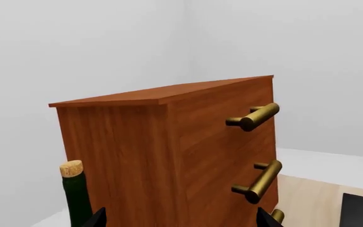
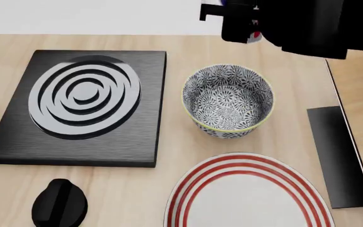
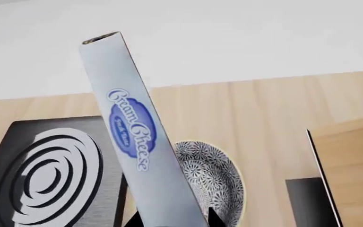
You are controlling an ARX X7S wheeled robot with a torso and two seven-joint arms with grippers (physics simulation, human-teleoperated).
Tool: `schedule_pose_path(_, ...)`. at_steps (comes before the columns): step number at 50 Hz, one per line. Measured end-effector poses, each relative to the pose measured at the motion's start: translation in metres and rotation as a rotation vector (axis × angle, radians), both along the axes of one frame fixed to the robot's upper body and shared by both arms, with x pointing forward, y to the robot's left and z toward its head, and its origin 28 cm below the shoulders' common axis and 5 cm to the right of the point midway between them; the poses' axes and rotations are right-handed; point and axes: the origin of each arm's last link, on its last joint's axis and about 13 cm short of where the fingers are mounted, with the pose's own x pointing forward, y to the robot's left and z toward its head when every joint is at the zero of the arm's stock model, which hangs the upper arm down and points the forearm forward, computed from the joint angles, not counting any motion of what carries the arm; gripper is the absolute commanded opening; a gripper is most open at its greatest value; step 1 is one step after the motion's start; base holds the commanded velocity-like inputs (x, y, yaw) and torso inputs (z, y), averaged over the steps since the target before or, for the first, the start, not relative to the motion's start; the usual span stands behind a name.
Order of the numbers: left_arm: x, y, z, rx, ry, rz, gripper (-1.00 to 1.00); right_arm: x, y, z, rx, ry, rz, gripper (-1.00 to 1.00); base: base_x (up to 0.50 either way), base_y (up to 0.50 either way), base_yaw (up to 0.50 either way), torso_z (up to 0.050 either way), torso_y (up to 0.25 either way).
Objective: Pick up the cream cheese and put it in the bowl.
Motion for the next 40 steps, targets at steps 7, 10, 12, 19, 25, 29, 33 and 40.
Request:
schedule_pose_path(7, 0.0, 0.0, 0.0, 0.0, 0.001, 0.001, 1.0, 0.008, 0.002, -0.006, 0.003, 0.047, -0.017, -1.0, 0.0, 0.0, 0.0, 0.0, 0.001)
schedule_pose_path(10, 0.0, 0.0, 0.0, 0.0, 0.002, 0.001, 1.0, 0.011, 0.003, -0.008, 0.002, 0.067, -0.023, -1.0, 0.0, 0.0, 0.0, 0.0, 0.0)
schedule_pose_path(12, 0.0, 0.0, 0.0, 0.0, 0.002, 0.001, 1.0, 0.013, 0.003, -0.01, -0.002, 0.08, -0.023, -1.0, 0.0, 0.0, 0.0, 0.0, 0.0)
schedule_pose_path(19, 0.0, 0.0, 0.0, 0.0, 0.003, 0.001, 1.0, 0.02, 0.005, -0.019, -0.007, 0.131, -0.017, -1.0, 0.0, 0.0, 0.0, 0.0, 0.0)
schedule_pose_path(25, 0.0, 0.0, 0.0, 0.0, 0.004, 0.001, 1.0, 0.023, 0.006, -0.024, -0.004, 0.168, -0.013, -1.0, 0.0, 0.0, 0.0, 0.0, 0.002)
schedule_pose_path(29, 0.0, 0.0, 0.0, 0.001, 0.005, 0.001, 1.0, 0.025, 0.006, -0.027, -0.003, 0.191, -0.011, -1.0, 0.0, 0.0, 0.0, 0.0, 0.0)
schedule_pose_path(33, 0.0, 0.0, 0.0, 0.001, 0.005, 0.002, 1.0, 0.026, 0.005, -0.029, -0.009, 0.217, -0.01, -1.0, 0.0, 0.0, 0.0, 0.0, 0.0)
schedule_pose_path(40, 0.0, 0.0, 0.0, 0.0, 0.004, 0.003, 1.0, 0.026, 0.003, -0.031, -0.03, 0.253, -0.019, -1.0, 0.0, 0.0, 0.0, 0.0, 0.0)
